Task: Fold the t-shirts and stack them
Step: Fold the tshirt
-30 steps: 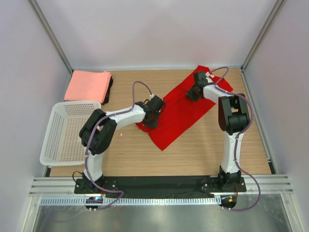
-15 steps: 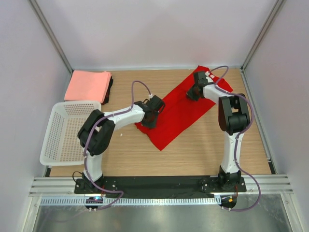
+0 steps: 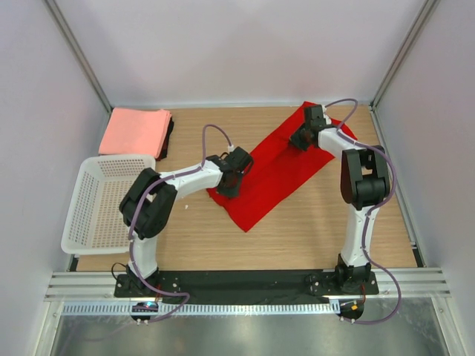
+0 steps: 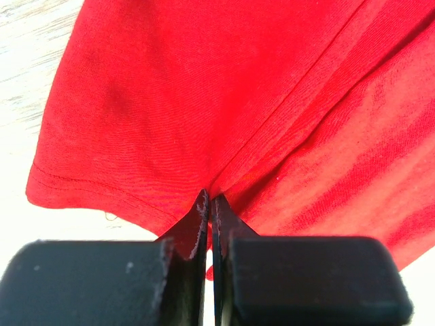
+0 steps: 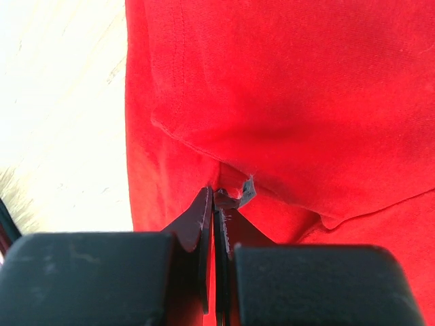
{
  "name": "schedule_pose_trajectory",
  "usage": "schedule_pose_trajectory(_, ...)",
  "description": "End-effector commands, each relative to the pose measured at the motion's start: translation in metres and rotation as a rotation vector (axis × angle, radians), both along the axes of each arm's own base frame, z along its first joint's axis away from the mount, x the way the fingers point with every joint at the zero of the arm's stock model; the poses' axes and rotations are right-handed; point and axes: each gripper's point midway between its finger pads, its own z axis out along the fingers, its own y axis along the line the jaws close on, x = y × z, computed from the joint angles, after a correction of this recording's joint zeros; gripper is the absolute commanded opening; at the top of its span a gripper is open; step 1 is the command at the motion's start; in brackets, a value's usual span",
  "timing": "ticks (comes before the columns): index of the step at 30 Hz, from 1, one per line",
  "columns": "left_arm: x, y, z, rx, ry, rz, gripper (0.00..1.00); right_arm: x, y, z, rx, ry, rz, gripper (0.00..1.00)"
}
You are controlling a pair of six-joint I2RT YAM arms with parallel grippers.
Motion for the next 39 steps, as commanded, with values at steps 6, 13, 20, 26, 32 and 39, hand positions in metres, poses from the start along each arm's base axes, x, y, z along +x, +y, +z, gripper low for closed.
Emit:
schedule_pose_trajectory(6, -0.006, 0.002, 0.012, -0.001, 0.024, 0.008, 0.00, 0.002, -0.006, 0.028, -0.002, -0.063, 0.041, 0.01)
schedule_pose_trajectory(13, -0.021, -0.009, 0.019, -0.080, 0.094, 0.019, 0.25, -0.010, -0.001, 0.005, -0.013, -0.007, 0.127, 0.01)
schedule_pose_trajectory(20, -0.018, -0.004, 0.050, -0.078, 0.076, 0.051, 0.36, -0.019, 0.002, -0.009, -0.042, 0.056, 0.217, 0.07)
schedule_pose_trajectory(26, -0.008, -0.001, 0.051, -0.135, 0.087, 0.042, 0.36, -0.019, -0.005, -0.014, -0.090, 0.110, 0.218, 0.08)
schedule_pose_trajectory(32, -0.013, 0.005, 0.033, -0.091, 0.126, 0.043, 0.32, -0.016, -0.007, -0.014, -0.106, 0.103, 0.213, 0.04)
schedule_pose_trajectory(39, -0.026, 0.018, 0.002, -0.026, 0.193, 0.087, 0.16, -0.014, -0.011, -0.014, -0.126, 0.107, 0.208, 0.02)
